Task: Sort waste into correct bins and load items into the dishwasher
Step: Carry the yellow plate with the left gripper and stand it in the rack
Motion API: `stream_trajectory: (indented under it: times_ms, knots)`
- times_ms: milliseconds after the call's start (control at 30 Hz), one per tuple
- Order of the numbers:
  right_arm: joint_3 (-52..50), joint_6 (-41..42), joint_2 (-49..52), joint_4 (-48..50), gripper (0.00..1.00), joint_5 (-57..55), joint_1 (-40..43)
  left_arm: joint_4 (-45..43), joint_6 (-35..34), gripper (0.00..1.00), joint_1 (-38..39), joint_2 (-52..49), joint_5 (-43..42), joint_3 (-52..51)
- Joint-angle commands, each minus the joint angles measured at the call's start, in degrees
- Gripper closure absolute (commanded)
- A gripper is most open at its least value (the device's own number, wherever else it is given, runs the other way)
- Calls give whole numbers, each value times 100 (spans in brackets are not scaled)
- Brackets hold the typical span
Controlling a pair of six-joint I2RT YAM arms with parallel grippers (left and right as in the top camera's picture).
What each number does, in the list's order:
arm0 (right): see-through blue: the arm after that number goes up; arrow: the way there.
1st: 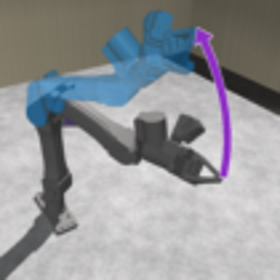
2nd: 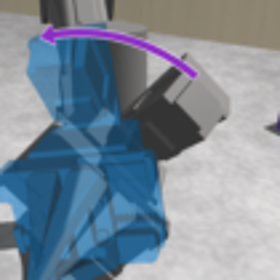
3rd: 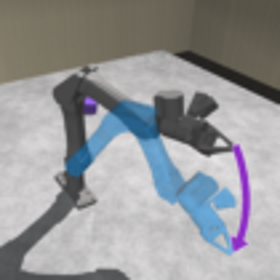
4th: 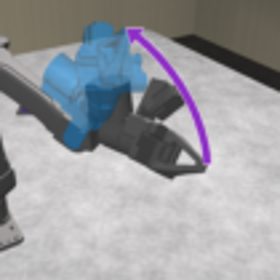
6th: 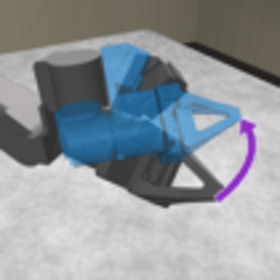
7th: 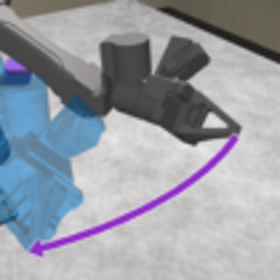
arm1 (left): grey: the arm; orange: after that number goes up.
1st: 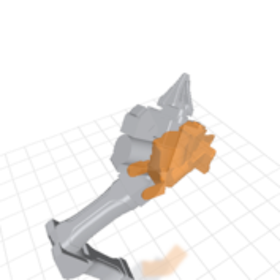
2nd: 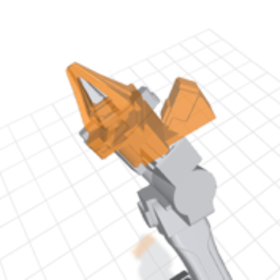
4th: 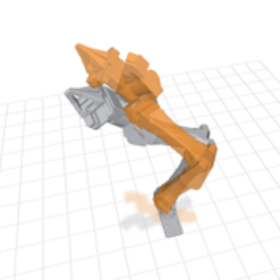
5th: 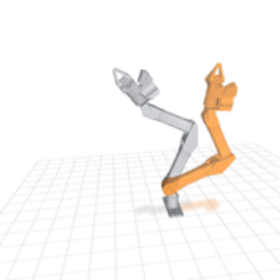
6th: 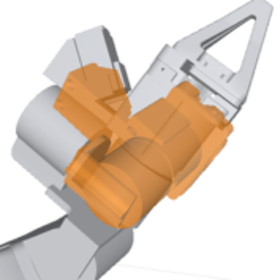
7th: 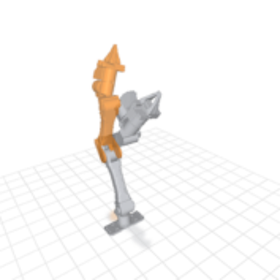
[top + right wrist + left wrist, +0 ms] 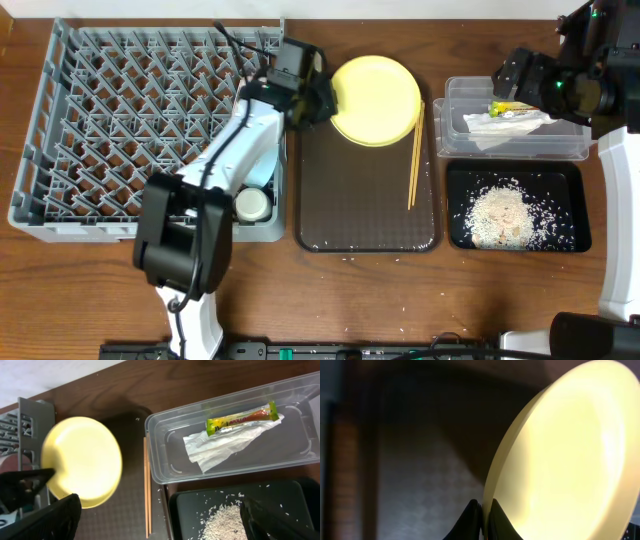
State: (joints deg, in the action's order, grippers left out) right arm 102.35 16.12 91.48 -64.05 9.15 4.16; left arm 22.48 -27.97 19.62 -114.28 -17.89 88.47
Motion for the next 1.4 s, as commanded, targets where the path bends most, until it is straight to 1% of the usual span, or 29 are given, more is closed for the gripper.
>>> stream_trajectory:
  times_ms: [0, 100, 200, 267, 400, 500, 567, 667, 767, 867, 1033, 1167, 1233, 1367]
  knots:
    - [59, 59, 4, -4, 1, -33, 26, 15, 295, 93, -299, 474, 116, -4]
    - [59, 57, 4, -4, 1, -33, 26, 55, 542, 93, -570, 861, 505, -7]
    - [59, 59, 4, -4, 1, -33, 26, 103, 820, 93, -809, 1270, 1187, -4]
    - [59, 57, 4, -4, 1, -33, 26, 105, 1078, 93, -929, 1512, 1694, -7]
    - [59, 57, 4, -4, 1, -33, 26, 101, 1648, 93, -1099, 1862, 2990, -4]
    - [59, 59, 4, -4, 1, -33, 26, 96, 2190, 92, -1178, 1919, 4113, -7]
    - [59, 59, 4, -7, 1, -33, 26, 98, 2527, 92, -1215, 1895, 4710, -7]
    - [59, 59, 4, -4, 1, -33, 26, 48, 2872, 93, -1233, 1834, 5464, -7]
    - [59, 57, 4, -4, 1, -33, 26, -116, 3202, 93, -1233, 1753, 6017, -7]
    - [59, 57, 4, -4, 1, -33, 26, -339, 3506, 92, -1244, 1637, 6398, -7]
    - [59, 57, 4, -4, 1, -33, 26, -708, 4061, 93, -1322, 1305, 6572, -7]
    - [59, 57, 4, -4, 1, -33, 28, -1196, 4590, 93, -1373, 1010, 7027, -7]
    - [59, 57, 4, -4, 1, -33, 26, -1425, 4837, 93, -1394, 879, 7075, -7]
    - [59, 57, 4, -4, 1, -33, 26, -1596, 4896, 93, -1392, 691, 7044, -7]
